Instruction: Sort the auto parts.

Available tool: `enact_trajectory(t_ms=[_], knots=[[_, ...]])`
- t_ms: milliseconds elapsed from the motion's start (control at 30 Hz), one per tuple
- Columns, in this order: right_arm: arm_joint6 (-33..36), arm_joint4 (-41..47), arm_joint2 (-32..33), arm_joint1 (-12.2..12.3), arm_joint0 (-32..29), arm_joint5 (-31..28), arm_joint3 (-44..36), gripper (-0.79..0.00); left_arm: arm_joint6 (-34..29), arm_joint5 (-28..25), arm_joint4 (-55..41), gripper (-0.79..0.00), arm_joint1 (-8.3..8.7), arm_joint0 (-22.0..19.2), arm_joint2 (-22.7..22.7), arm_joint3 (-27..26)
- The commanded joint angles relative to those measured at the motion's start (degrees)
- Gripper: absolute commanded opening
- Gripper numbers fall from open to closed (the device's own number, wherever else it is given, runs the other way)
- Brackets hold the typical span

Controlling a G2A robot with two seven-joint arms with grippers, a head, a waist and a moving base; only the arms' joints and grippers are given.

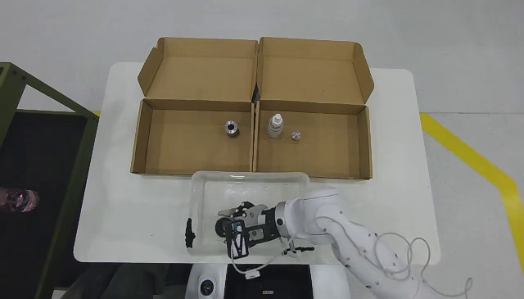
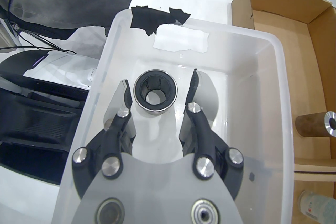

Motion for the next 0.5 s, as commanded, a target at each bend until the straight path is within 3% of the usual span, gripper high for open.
enact_trajectory(t_ms=[0,467], knots=[[0.0,-0.5,-0.3,0.0,0.2,0.2,0.3,-0.348,0.0,0.0,0.0,0.000,0.00,0.0,0.0,0.0],[-2.1,-2.2,-4.4,-0.8,3.8,2.1,5.6,-0.342,0.0,0.0,0.0,0.000,0.00,0.0,0.0,0.0]])
